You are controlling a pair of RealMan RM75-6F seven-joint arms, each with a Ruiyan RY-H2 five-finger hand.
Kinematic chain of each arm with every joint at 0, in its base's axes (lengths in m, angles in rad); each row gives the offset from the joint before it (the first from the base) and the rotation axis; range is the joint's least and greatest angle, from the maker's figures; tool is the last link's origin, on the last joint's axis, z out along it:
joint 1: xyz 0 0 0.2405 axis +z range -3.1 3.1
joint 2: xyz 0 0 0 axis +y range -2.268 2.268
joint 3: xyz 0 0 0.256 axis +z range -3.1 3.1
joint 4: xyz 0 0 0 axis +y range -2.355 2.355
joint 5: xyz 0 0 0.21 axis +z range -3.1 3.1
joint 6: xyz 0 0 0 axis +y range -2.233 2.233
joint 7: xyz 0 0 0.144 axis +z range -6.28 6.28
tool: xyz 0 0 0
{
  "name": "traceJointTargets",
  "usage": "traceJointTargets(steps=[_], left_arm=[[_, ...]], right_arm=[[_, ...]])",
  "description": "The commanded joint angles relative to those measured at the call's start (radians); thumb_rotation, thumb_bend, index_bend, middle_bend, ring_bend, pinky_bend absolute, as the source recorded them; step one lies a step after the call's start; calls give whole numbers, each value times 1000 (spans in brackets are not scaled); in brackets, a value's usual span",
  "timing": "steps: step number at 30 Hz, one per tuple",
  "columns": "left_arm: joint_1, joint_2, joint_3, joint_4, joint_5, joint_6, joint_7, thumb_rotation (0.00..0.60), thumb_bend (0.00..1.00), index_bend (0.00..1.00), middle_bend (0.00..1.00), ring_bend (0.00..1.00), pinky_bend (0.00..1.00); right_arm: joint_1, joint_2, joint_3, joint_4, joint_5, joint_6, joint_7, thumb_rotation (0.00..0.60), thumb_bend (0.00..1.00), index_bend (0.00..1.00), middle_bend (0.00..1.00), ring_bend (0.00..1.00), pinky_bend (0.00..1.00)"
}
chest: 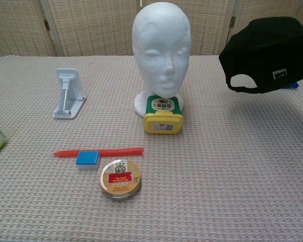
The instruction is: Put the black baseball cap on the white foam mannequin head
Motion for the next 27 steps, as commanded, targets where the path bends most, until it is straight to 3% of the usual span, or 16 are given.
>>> traceJointTargets(steps=[1, 9, 15, 27], left_arm=[[1, 0, 0, -1, 1, 0, -1, 600, 220, 49, 0, 0, 154], [3, 5, 3, -2, 10, 0, -11, 600, 220, 49, 0, 0, 154], [2, 10, 3, -1, 11, -4, -27, 600, 220, 49, 0, 0, 154], [6, 30, 4, 6, 19, -2, -88, 600, 220, 49, 0, 0, 154]], right_arm=[[50, 48, 2, -14, -2, 53, -77, 600, 649, 847, 751, 734, 903], [143, 115, 23, -83, 5, 124, -240, 600, 642, 852, 757, 738, 906], [240, 154, 23, -224, -28, 167, -361, 600, 634, 852, 755, 738, 906], [375, 206, 23, -505, -116, 91, -625, 600, 620, 852, 751, 738, 906]])
